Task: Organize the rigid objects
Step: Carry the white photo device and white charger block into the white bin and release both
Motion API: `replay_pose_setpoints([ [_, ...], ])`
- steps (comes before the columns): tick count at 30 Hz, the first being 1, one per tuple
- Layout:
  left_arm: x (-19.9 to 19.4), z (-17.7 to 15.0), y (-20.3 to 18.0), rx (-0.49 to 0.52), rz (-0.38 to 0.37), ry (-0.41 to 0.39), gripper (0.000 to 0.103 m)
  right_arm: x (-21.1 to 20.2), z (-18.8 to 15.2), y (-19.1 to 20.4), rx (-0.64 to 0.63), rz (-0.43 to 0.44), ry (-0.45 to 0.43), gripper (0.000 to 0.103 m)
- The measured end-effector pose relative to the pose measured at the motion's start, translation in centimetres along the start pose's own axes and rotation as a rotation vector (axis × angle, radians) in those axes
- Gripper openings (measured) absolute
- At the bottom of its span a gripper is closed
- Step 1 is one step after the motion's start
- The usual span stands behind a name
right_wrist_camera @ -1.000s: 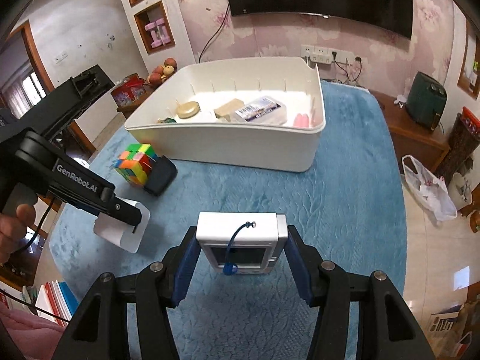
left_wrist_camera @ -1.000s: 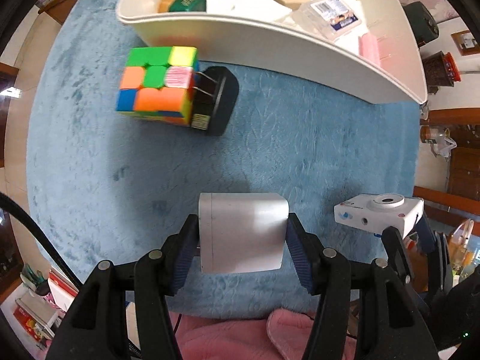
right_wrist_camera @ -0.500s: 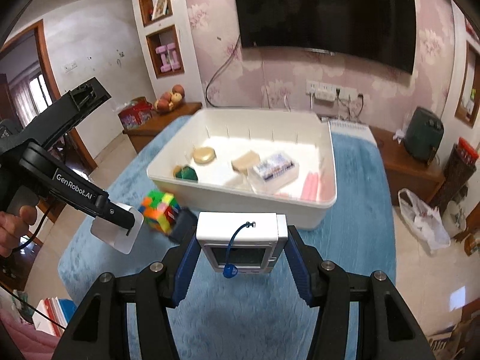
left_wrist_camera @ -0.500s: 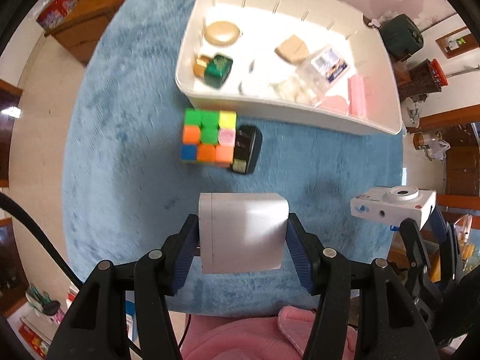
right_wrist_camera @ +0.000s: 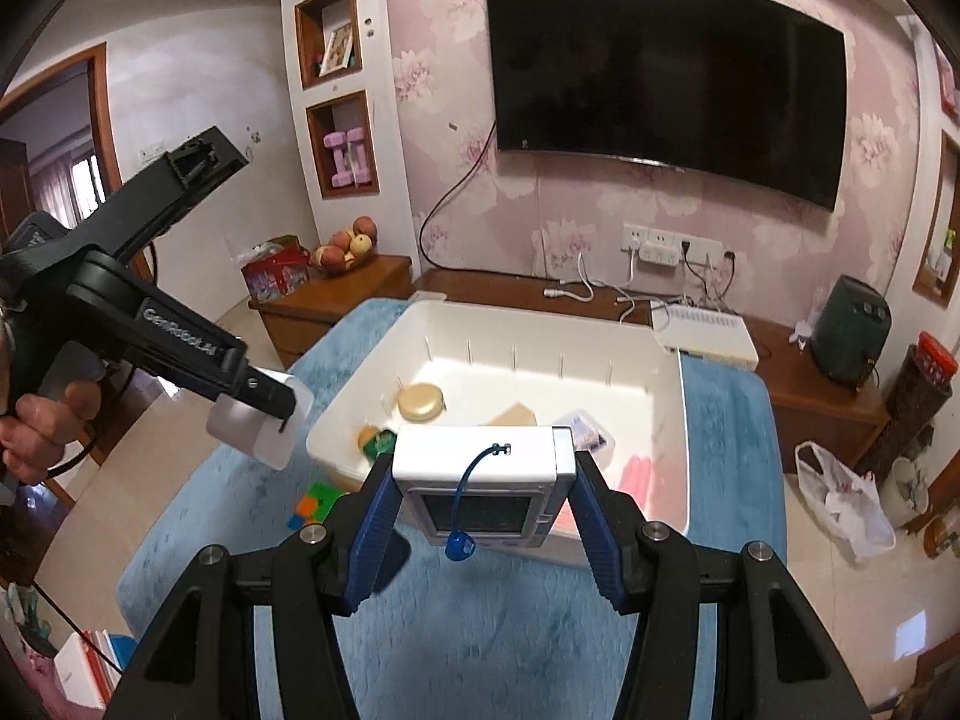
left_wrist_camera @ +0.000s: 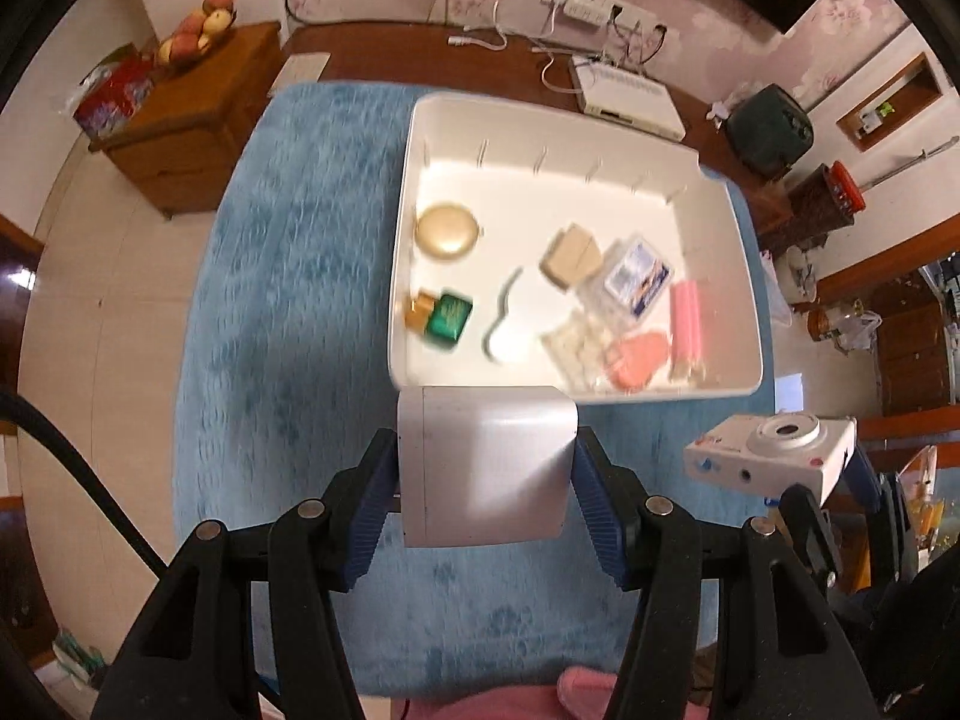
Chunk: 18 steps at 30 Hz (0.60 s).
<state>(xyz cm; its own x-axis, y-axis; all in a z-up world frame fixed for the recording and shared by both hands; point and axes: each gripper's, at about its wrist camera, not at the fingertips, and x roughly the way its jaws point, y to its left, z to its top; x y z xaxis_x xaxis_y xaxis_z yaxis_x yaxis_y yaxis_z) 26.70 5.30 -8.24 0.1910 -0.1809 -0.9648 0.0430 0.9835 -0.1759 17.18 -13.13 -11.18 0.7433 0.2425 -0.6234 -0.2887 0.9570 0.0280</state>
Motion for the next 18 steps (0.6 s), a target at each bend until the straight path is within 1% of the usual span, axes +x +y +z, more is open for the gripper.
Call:
replay_pose_setpoints([
  [5,0.4,1.9,0.1,0.022,-0.026,-0.049,0.061,1.2,1.2,0.2,0.019,-0.008,-0.029,0.057],
  [9,0.9,3.2,0.2,0.034,-0.049,-0.085,0.061,2.4,1.8,0.3,0.037,-0.017,-0.035,0.057],
  [13,1.7,4.4,0.4,0.036,-0.099,-0.120,0.061,3.7,2.0,0.3,0.052,-0.024,-0.037,0.057],
  [18,3.1,5.9,0.1,0.055,-0.125,-0.167,0.061,5.6,2.2,0.8,0.028,-0.040,-0.031,0.057],
])
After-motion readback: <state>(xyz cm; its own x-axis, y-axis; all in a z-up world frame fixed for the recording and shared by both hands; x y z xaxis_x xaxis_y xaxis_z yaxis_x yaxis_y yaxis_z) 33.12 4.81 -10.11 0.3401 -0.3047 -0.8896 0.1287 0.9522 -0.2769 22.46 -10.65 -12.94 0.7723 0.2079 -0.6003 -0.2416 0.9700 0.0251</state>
